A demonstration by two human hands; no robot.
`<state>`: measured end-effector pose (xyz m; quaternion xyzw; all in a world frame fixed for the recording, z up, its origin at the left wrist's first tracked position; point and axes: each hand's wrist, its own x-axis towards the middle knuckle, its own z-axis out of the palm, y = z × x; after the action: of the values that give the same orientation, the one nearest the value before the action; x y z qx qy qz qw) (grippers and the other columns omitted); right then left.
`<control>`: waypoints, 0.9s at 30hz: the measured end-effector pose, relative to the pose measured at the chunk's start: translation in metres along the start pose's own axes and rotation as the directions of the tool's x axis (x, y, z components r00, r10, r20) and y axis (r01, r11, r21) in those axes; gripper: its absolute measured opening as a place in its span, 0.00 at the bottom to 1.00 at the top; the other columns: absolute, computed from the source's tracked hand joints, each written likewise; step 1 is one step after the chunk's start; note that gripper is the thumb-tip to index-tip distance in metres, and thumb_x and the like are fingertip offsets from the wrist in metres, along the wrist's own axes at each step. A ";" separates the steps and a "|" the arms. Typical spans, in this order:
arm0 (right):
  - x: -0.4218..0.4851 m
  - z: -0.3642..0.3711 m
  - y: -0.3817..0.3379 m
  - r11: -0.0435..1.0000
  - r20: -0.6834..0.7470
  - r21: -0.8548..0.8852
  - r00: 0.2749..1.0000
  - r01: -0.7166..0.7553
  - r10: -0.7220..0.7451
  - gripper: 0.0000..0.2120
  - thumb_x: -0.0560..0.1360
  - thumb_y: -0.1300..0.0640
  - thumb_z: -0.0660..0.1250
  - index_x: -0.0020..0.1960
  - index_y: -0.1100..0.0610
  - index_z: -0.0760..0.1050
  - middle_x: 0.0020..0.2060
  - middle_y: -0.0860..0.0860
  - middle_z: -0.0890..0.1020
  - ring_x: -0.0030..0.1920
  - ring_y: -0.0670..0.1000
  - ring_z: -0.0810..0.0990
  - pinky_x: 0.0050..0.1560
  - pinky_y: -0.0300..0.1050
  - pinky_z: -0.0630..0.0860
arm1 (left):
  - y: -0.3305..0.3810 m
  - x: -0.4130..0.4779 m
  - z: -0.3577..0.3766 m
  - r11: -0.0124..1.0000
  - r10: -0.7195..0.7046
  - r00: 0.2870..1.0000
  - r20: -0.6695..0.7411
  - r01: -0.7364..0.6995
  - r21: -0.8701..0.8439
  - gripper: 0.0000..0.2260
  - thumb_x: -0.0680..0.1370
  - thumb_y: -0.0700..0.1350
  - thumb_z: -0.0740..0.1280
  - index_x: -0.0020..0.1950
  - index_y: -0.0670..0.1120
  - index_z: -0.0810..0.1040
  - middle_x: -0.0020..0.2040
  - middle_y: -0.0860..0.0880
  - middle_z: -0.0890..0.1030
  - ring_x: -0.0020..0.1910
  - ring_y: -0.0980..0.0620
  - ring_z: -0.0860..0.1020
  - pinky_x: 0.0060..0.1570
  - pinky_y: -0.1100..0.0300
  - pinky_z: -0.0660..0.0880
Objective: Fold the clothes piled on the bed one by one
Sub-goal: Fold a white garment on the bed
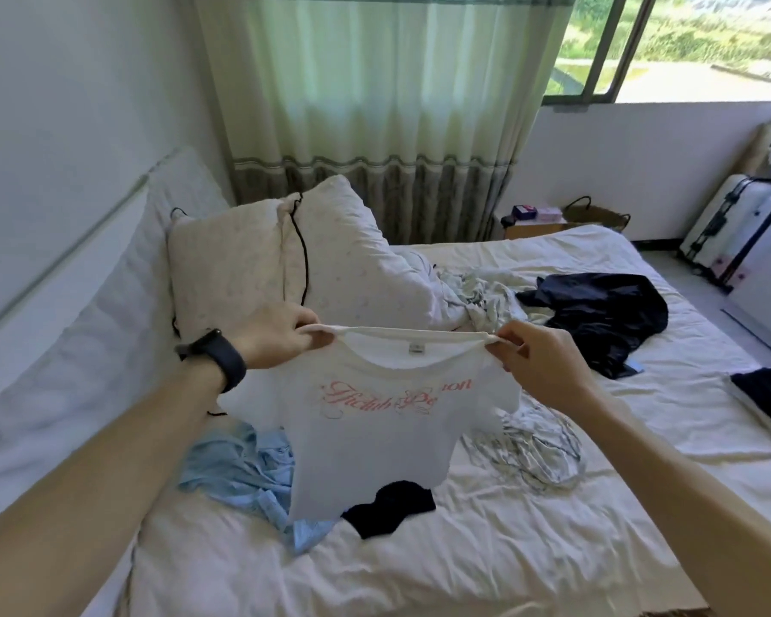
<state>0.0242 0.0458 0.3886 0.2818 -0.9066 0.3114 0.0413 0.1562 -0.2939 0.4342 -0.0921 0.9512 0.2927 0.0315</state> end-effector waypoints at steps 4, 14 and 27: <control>-0.002 -0.026 0.016 0.999 -0.073 -0.043 0.997 0.005 -0.008 0.05 0.81 0.53 0.67 0.49 0.52 0.79 0.42 0.48 0.83 0.42 0.54 0.81 0.45 0.53 0.79 | 0.011 -0.001 0.016 0.979 0.174 0.908 -0.381 -0.118 0.165 0.09 0.80 0.52 0.69 0.44 0.48 0.80 0.36 0.56 0.76 0.37 0.50 0.74 0.34 0.61 0.66; -0.035 -0.040 0.089 0.971 -0.060 0.044 0.969 -0.236 0.239 0.09 0.86 0.49 0.53 0.50 0.50 0.67 0.33 0.50 0.82 0.25 0.43 0.80 0.33 0.44 0.69 | 0.034 -0.026 0.086 0.988 0.041 0.879 -0.476 0.036 0.153 0.10 0.81 0.55 0.66 0.49 0.50 0.82 0.37 0.54 0.80 0.36 0.50 0.76 0.33 0.57 0.68; -0.187 -0.019 0.178 0.993 0.090 -0.010 0.989 -0.118 0.119 0.08 0.80 0.61 0.67 0.58 0.57 0.79 0.48 0.49 0.77 0.44 0.52 0.74 0.42 0.45 0.67 | 0.035 -0.135 0.223 0.975 -0.217 0.957 -0.192 0.202 -0.094 0.04 0.81 0.47 0.68 0.47 0.53 0.82 0.42 0.58 0.82 0.41 0.62 0.77 0.38 0.72 0.68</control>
<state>0.0829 0.2631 0.2607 0.2410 -0.9235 0.2981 -0.0176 0.2832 -0.1194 0.2847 -0.2225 0.9231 0.3115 -0.0376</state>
